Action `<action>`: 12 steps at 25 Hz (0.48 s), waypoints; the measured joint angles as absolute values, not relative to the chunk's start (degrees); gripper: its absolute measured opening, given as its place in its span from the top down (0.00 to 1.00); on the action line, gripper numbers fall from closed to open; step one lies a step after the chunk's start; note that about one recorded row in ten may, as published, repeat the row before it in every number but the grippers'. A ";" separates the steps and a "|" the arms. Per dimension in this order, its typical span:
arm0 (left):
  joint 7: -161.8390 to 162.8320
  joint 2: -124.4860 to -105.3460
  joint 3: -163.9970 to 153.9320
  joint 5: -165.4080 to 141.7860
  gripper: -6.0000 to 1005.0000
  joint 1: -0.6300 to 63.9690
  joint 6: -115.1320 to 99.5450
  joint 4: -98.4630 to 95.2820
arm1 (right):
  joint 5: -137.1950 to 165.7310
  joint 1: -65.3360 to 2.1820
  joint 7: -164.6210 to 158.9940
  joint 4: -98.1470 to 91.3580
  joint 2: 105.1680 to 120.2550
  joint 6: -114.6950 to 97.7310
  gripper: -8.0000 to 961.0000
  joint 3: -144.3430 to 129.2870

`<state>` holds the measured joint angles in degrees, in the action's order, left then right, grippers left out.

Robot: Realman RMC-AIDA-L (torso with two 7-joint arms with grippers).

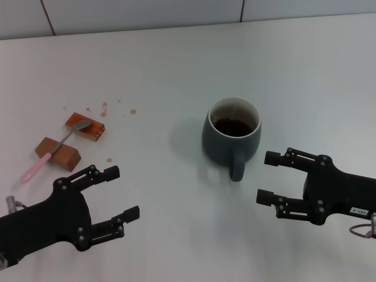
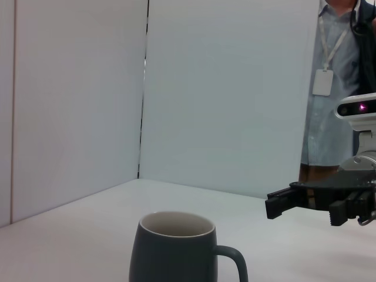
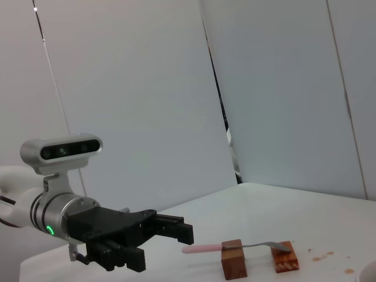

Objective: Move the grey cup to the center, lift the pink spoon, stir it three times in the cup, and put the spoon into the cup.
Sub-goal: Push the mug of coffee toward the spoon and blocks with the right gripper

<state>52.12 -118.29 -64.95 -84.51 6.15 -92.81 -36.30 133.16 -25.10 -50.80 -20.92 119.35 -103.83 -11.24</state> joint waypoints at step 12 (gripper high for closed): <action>52.12 -118.37 -64.95 -84.52 0.19 6.15 -92.81 -36.30 | 133.13 -25.13 -50.80 -20.92 119.35 -103.90 0.17 -11.25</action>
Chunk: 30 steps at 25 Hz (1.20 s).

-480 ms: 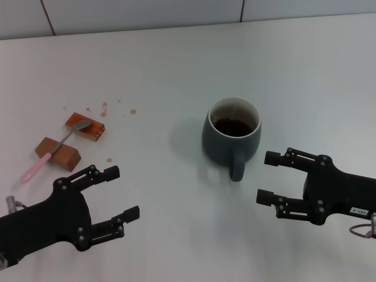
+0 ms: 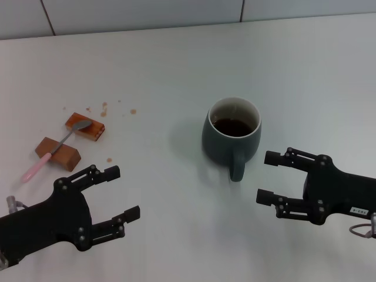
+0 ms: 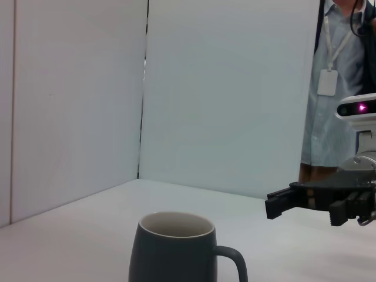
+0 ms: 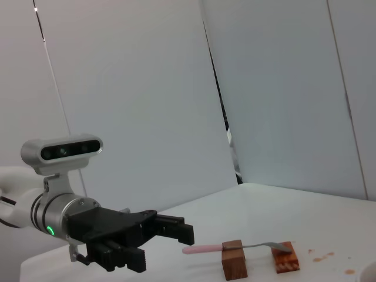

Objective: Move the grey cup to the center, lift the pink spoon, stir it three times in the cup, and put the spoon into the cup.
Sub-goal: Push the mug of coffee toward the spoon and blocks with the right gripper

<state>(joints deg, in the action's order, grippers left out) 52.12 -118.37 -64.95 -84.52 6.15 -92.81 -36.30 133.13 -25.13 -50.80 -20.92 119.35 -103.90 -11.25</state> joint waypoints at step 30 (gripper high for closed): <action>51.26 -118.34 -65.48 -85.61 0.19 6.24 -90.88 -36.26 | 99.86 -24.35 -15.21 9.19 119.53 -71.78 0.80 -7.41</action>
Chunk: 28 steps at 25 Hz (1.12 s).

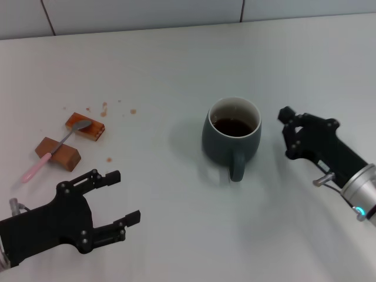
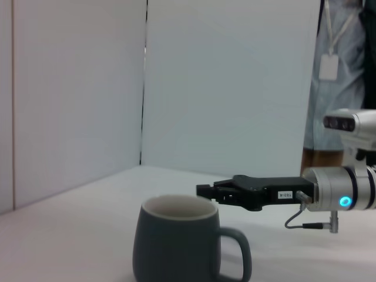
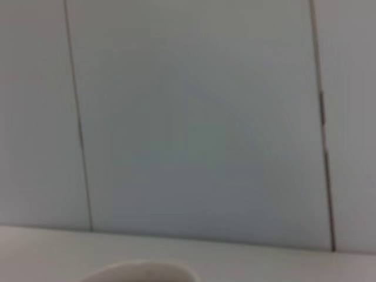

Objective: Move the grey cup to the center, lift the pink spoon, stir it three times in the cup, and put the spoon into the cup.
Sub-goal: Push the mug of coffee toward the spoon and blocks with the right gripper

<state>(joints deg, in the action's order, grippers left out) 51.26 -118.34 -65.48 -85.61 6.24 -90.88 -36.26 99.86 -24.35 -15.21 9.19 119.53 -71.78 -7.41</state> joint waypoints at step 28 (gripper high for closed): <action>51.03 -118.56 -65.57 -87.80 0.19 6.32 -88.76 -36.47 | 102.45 -36.14 -10.83 20.81 119.80 -60.50 0.94 -6.80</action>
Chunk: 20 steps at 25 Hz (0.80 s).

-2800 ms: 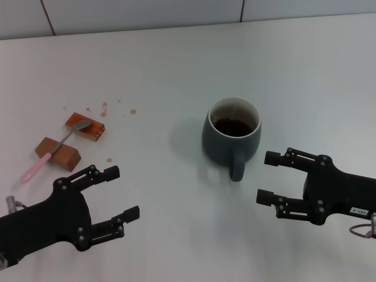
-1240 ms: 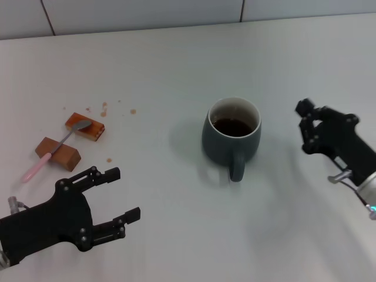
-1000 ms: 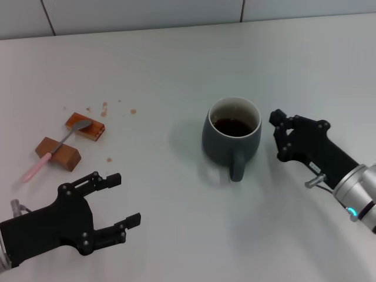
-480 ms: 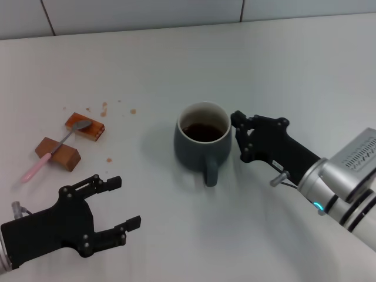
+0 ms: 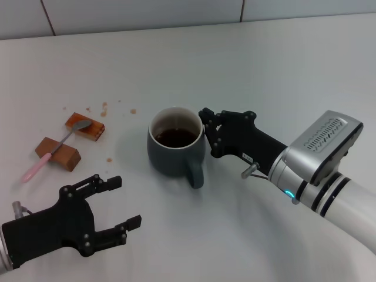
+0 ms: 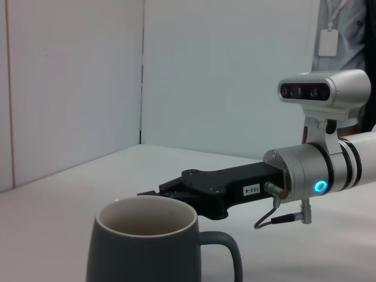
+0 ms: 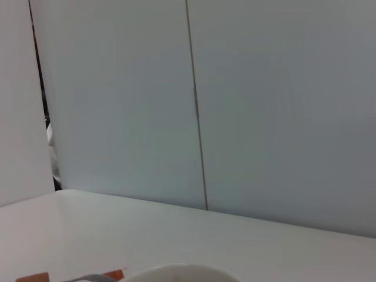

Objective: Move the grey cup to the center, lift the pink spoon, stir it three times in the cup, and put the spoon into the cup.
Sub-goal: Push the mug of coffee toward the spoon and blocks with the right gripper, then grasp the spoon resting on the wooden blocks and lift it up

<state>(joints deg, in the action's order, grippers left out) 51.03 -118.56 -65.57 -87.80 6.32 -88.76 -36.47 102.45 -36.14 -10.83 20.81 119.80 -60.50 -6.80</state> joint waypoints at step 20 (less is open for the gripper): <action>50.35 -118.56 -64.96 -87.41 0.19 5.78 -88.77 -36.47 | 104.16 -26.90 -11.04 16.13 119.18 -81.21 0.90 -3.74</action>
<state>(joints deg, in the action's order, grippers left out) 50.35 -118.56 -64.96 -87.41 5.78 -88.77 -36.47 104.16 -26.90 -11.04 16.13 119.18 -81.21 -3.74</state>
